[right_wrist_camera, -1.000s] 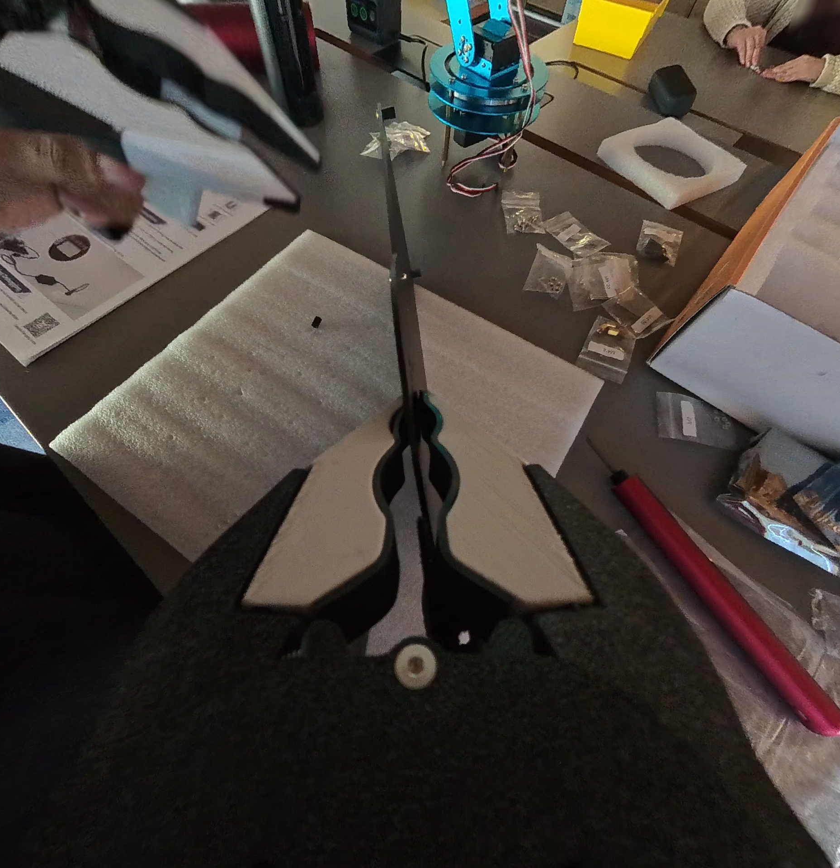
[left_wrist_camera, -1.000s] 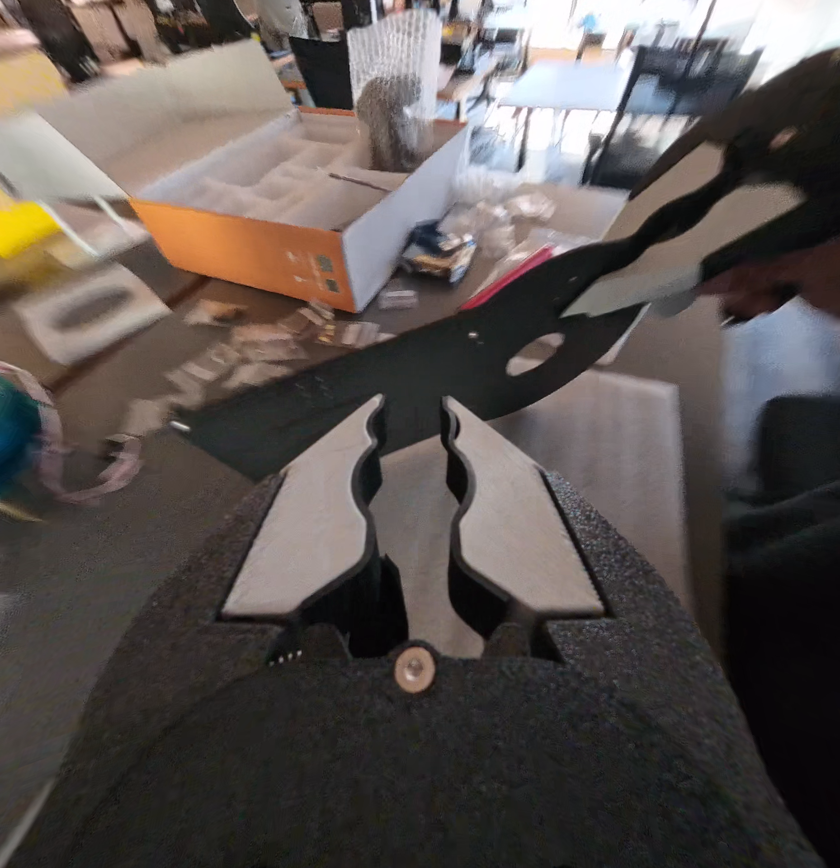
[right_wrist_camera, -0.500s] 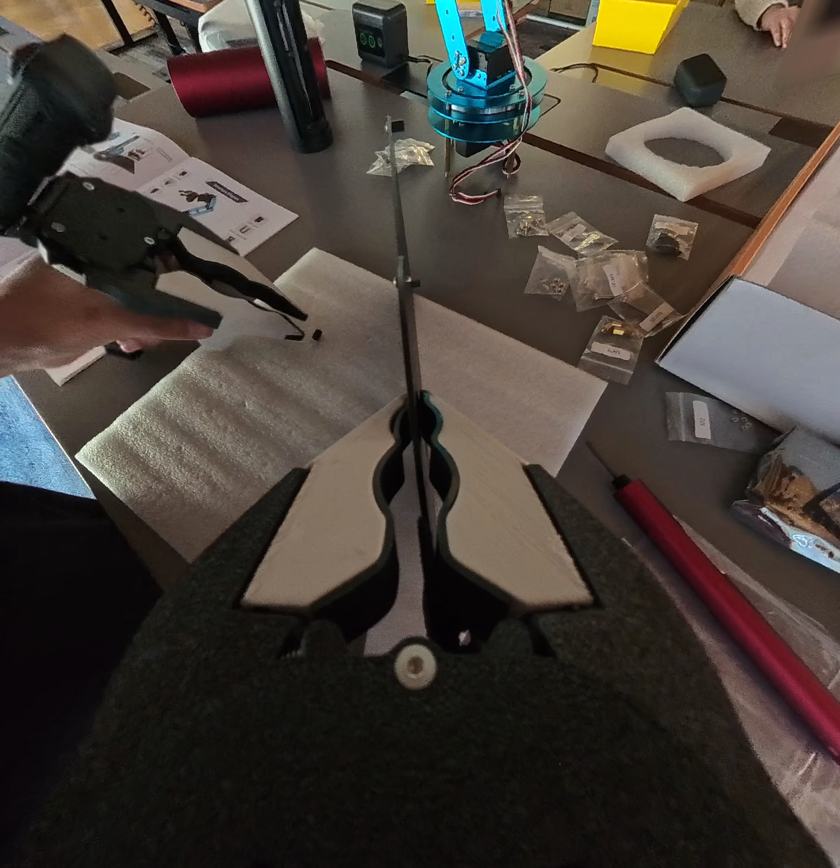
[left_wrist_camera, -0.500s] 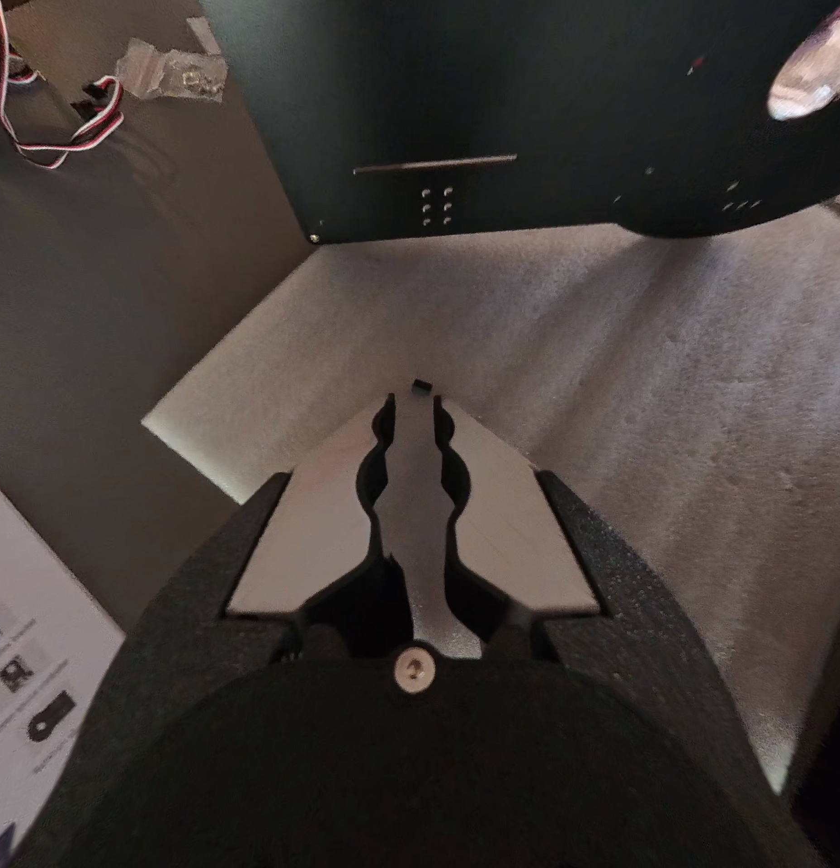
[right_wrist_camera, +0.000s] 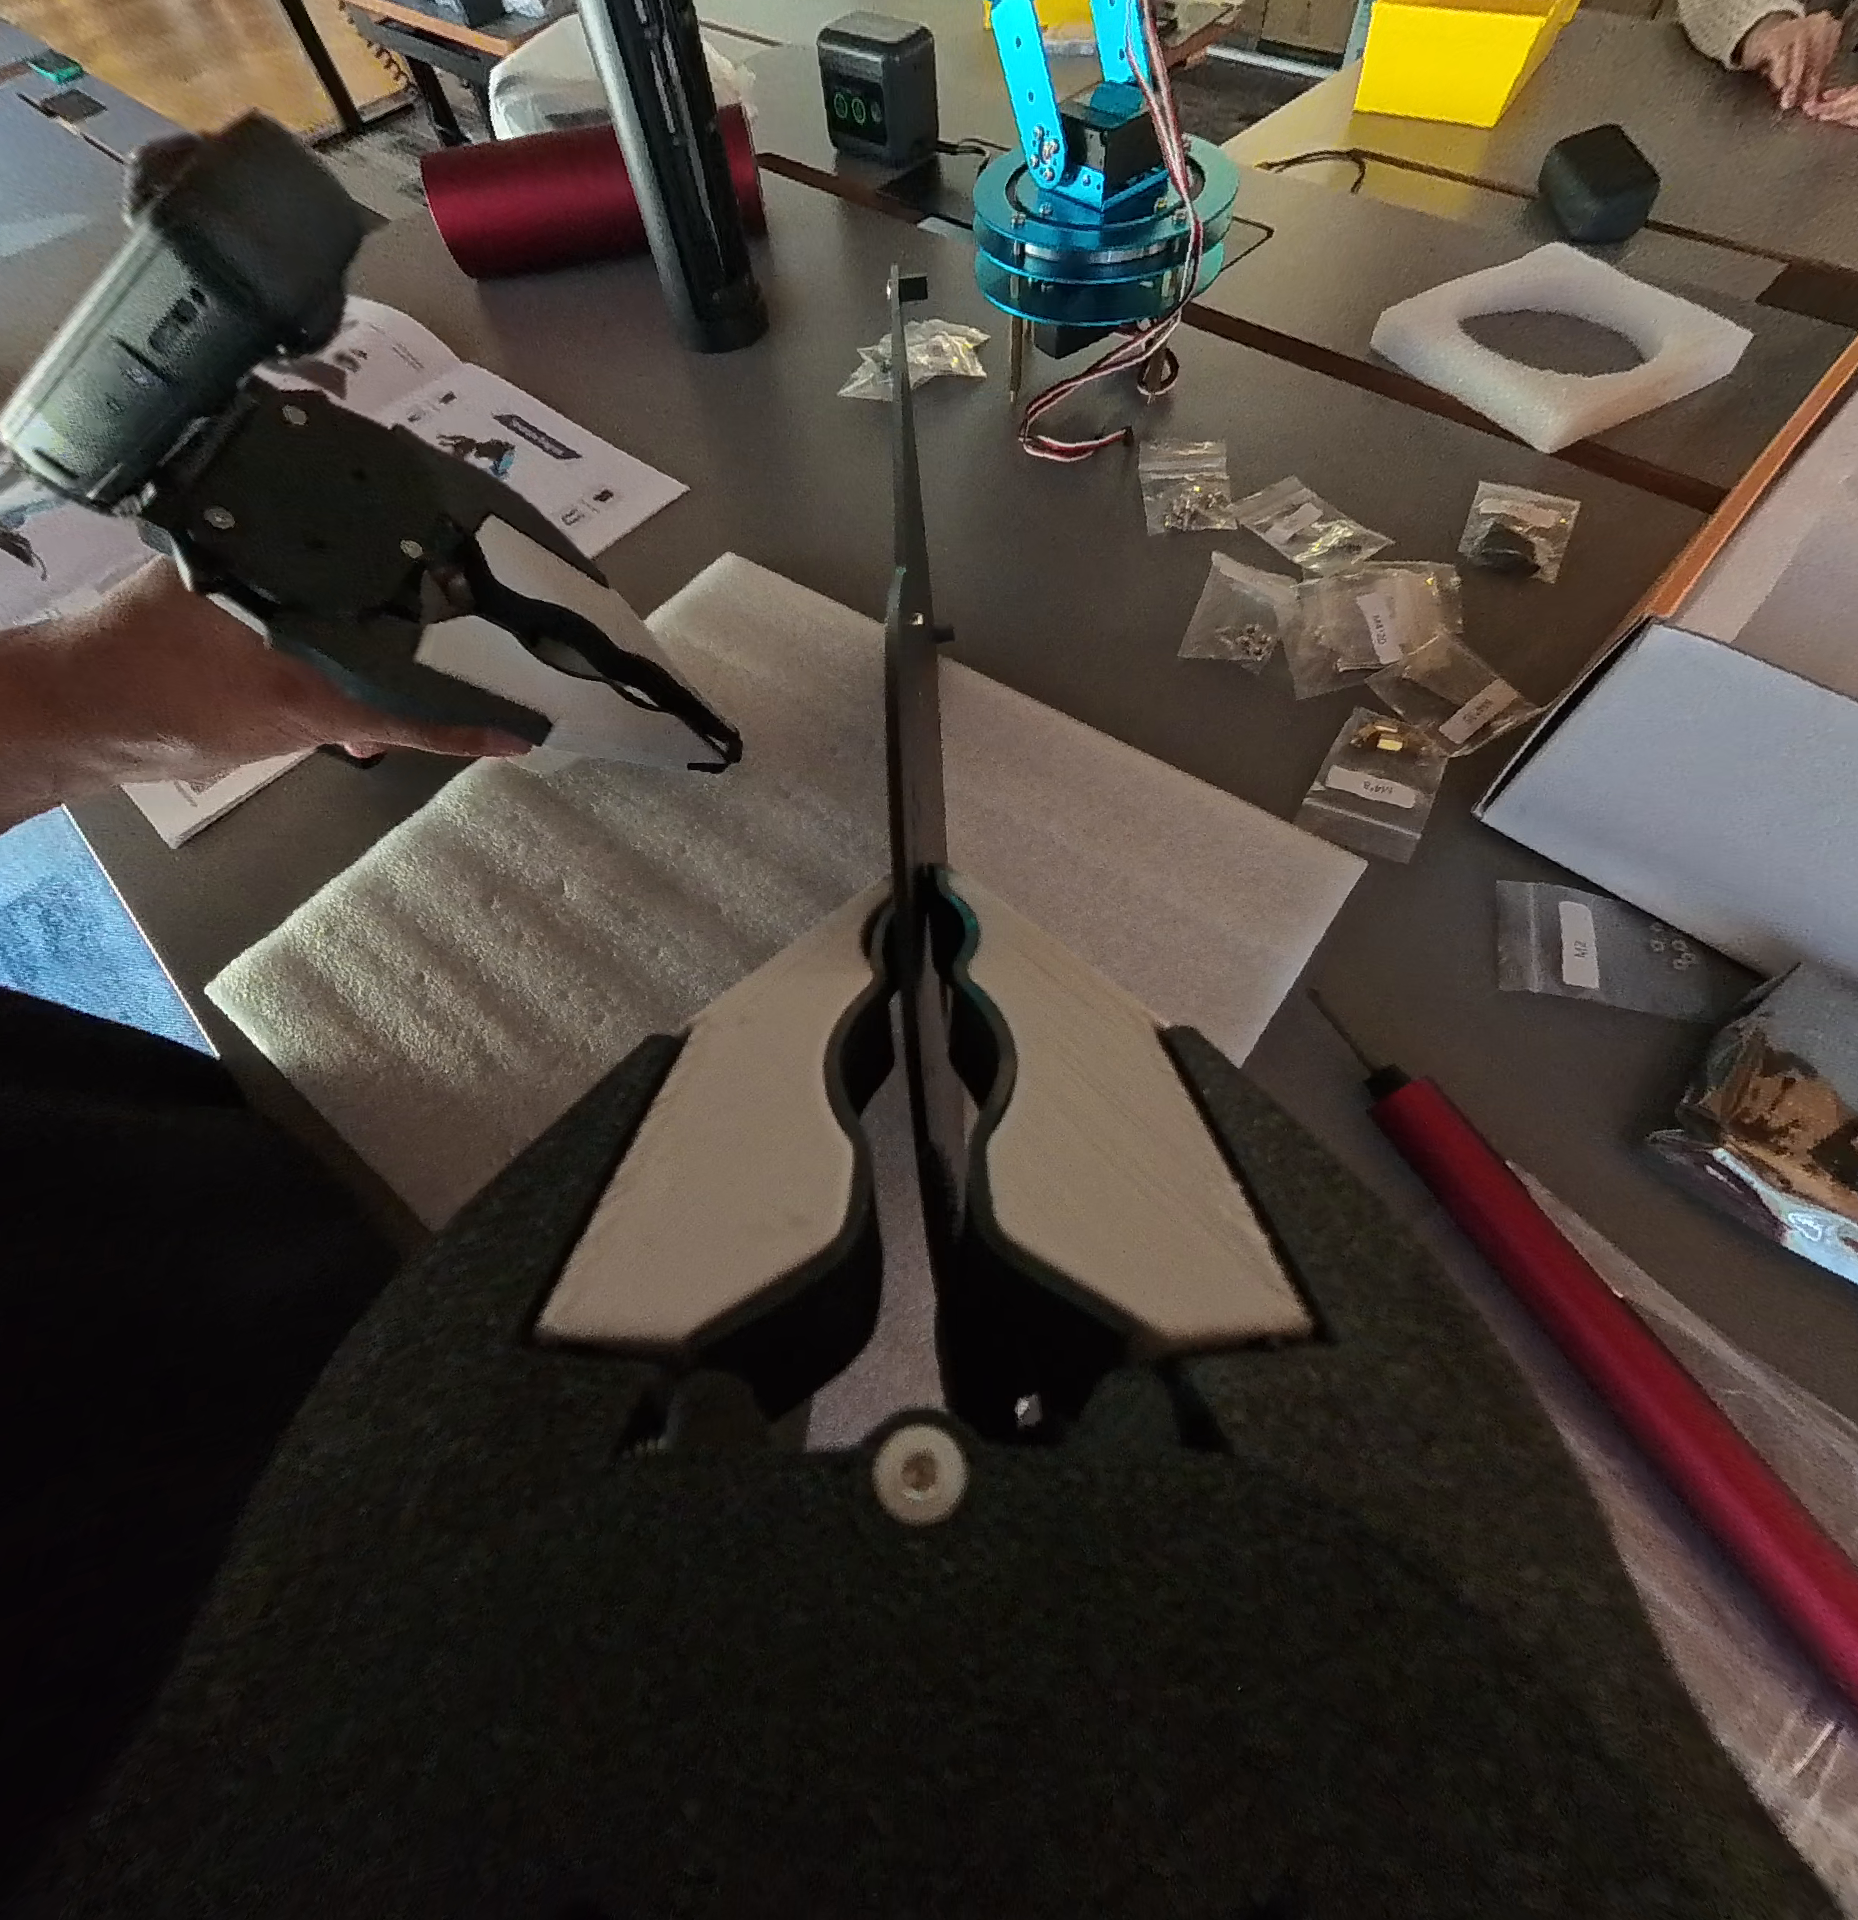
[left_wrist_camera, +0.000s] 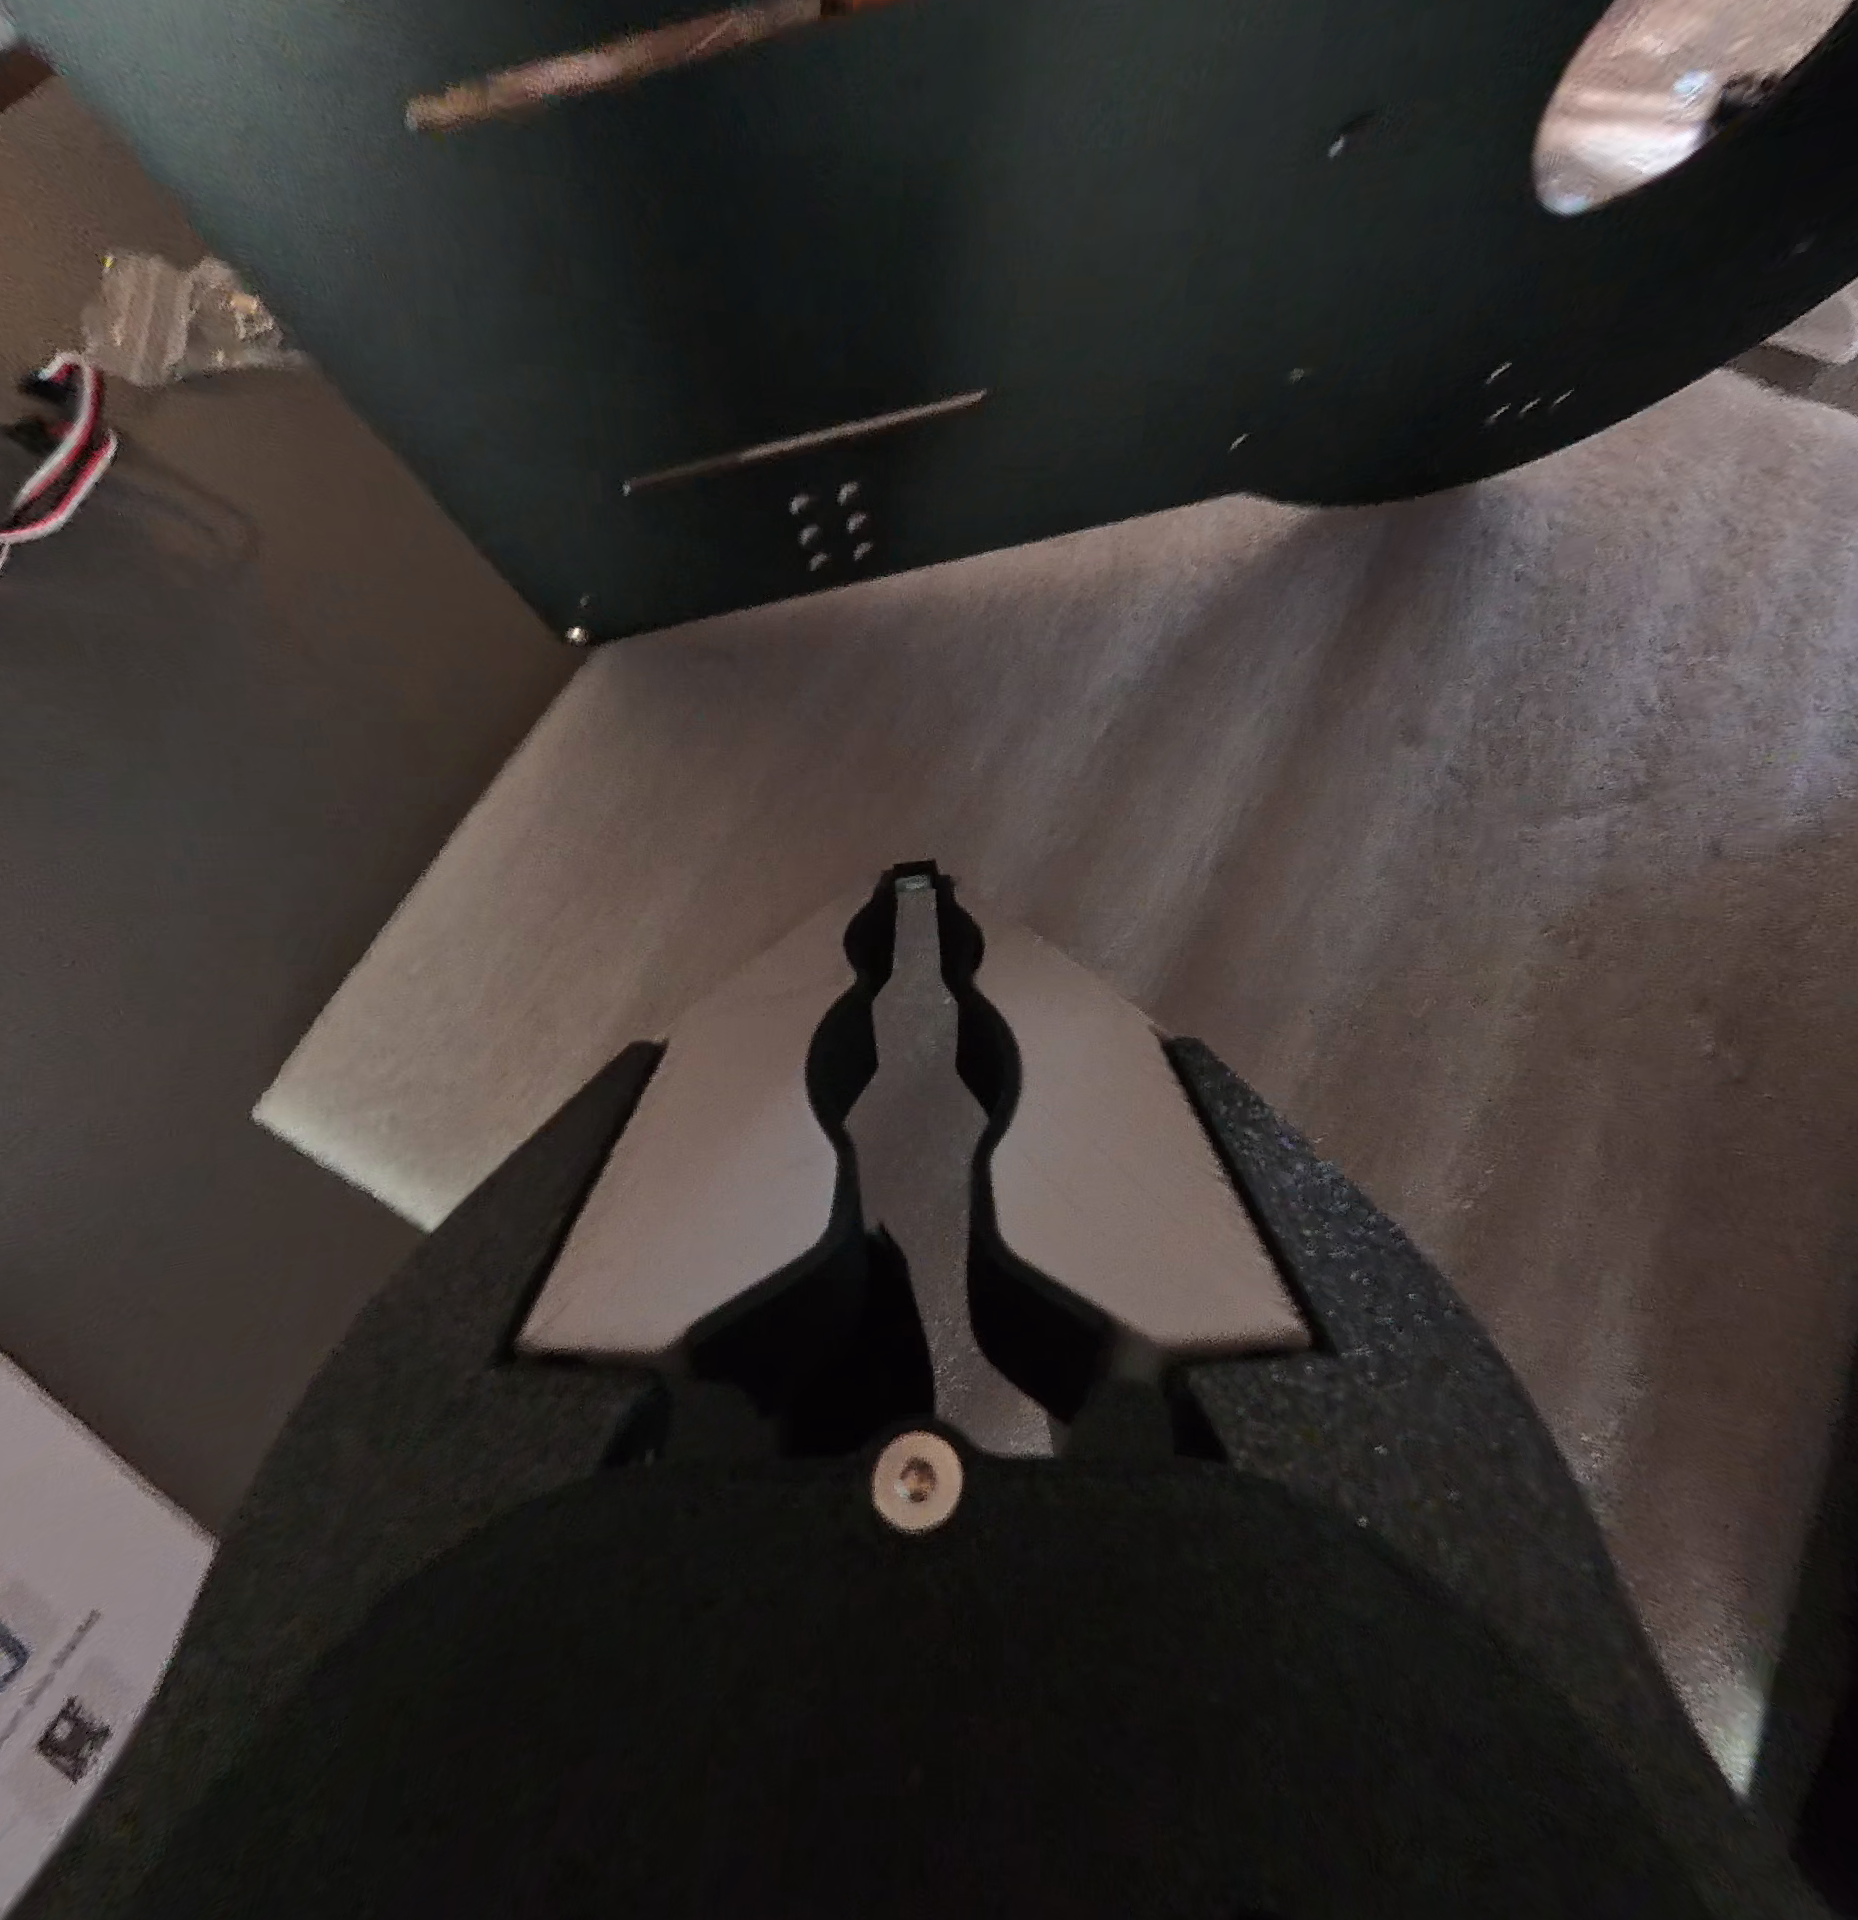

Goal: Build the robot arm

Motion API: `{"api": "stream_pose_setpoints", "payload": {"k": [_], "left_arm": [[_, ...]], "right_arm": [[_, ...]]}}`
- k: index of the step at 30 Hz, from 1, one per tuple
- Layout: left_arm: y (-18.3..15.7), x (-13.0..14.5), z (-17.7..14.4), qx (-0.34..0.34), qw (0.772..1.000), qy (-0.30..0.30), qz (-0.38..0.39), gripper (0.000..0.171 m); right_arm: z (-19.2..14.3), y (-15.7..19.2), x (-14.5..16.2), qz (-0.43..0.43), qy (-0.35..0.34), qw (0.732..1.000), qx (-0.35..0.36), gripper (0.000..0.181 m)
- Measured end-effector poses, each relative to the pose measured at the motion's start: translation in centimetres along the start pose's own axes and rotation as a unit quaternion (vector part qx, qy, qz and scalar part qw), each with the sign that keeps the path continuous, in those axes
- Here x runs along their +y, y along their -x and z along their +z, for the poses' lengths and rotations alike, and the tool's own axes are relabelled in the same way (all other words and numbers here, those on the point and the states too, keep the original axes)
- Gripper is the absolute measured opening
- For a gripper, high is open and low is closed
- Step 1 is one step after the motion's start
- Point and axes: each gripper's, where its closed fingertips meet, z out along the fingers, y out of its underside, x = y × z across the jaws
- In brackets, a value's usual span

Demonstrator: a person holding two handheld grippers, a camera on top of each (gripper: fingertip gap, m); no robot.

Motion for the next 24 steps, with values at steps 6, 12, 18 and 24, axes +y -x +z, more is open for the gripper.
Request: {"api": "stream_pose_setpoints", "payload": {"k": [6, 12, 18, 24], "left_arm": [[-3.5, -3.3, -0.9, 0.085, 0.995, -0.037, 0.022, 0.007], [-9.8, -4.7, 1.1, 0.192, 0.978, -0.019, 0.082, 0.007], [-8.8, -6.8, 2.0, 0.159, 0.986, -0.044, 0.020, 0.024], [-4.8, -11.3, -2.7, 0.130, 0.981, -0.147, 0.007, 0.039]], "right_arm": [[0.0, -0.3, 0.0, 0.003, 0.003, 1.000, -0.006, 0.001], [0.0, -0.1, 0.0, -0.001, 0.007, 1.000, -0.005, 0.001], [0.0, -0.2, 0.0, 0.006, 0.004, 1.000, -0.007, 0.001], [0.0, -0.1, 0.0, 0.002, 0.000, 1.000, -0.006, 0.001]]}}
